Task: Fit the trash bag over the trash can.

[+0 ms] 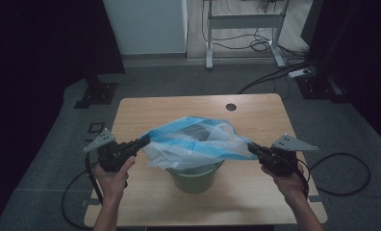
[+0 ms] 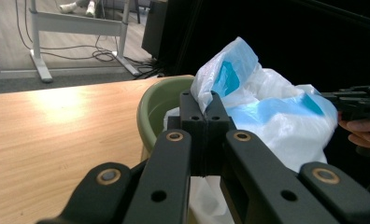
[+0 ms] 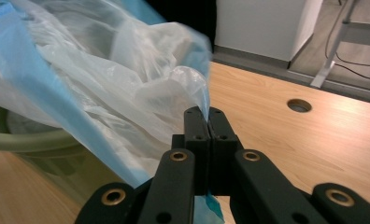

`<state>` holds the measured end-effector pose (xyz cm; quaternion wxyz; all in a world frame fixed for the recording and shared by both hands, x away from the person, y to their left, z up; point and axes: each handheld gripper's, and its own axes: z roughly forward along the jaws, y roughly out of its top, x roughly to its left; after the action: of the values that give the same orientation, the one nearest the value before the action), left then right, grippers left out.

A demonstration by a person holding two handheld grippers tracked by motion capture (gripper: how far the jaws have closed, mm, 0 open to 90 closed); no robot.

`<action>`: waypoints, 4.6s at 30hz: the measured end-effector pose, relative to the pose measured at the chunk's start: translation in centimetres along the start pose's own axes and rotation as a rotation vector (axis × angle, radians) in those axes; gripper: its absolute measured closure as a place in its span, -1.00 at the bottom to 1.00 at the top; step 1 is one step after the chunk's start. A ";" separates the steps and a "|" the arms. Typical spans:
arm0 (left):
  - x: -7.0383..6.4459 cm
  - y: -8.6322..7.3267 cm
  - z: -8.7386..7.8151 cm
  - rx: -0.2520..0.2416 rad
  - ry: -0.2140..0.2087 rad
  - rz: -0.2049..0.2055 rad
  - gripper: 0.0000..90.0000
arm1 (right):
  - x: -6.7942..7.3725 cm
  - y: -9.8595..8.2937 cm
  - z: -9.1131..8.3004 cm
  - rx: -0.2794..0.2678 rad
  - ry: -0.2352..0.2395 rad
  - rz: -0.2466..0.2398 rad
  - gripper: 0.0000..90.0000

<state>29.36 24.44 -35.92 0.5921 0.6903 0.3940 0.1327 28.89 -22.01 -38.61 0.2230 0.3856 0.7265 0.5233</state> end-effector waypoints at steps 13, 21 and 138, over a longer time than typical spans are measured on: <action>1.3 -3.6 -2.0 0.040 -0.053 -0.059 1.00 | 0.2 -2.7 -1.2 0.015 0.021 0.012 0.96; 2.0 -5.3 -2.8 0.048 -0.086 -0.082 1.00 | 0.8 -4.5 -1.0 0.043 0.045 0.021 0.96; 0.6 -0.9 2.5 0.146 -0.054 0.151 1.00 | 2.0 -0.2 2.7 -0.005 0.112 -0.003 0.96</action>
<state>30.97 23.09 -37.59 0.5389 0.7628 0.3333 0.1293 29.57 -18.90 -39.57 0.1835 0.3541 0.7371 0.5455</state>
